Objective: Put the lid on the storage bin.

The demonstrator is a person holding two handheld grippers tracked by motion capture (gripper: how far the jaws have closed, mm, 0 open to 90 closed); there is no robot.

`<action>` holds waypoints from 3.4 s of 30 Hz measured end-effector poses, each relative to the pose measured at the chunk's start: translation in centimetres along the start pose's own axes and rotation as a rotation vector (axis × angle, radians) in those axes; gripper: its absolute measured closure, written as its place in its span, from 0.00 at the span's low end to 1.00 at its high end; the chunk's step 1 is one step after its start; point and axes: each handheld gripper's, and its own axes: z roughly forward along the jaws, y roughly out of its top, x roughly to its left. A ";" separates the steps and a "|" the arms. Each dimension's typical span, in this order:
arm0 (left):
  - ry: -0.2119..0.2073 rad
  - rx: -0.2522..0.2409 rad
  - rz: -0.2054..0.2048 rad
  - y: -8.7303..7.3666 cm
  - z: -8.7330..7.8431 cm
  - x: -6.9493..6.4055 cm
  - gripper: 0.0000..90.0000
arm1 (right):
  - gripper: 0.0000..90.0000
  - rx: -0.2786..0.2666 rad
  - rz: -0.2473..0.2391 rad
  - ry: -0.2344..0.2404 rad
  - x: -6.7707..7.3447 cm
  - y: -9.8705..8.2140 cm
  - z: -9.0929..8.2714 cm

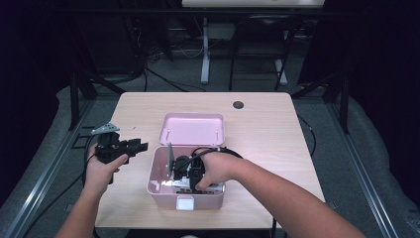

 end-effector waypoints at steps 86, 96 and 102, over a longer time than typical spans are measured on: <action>0.000 0.009 -0.010 -0.3 0.4 0.2 0.60 | 0.68 -0.028 -0.021 0.050 -1.0 -0.7 2.4; -0.002 0.013 -0.009 -0.3 0.5 0.2 0.60 | 0.68 -0.018 -0.053 0.067 -1.0 -0.6 2.4; -0.001 0.011 -0.010 -0.3 0.5 0.3 0.60 | 0.67 -0.011 -0.026 0.066 -1.0 -0.6 2.3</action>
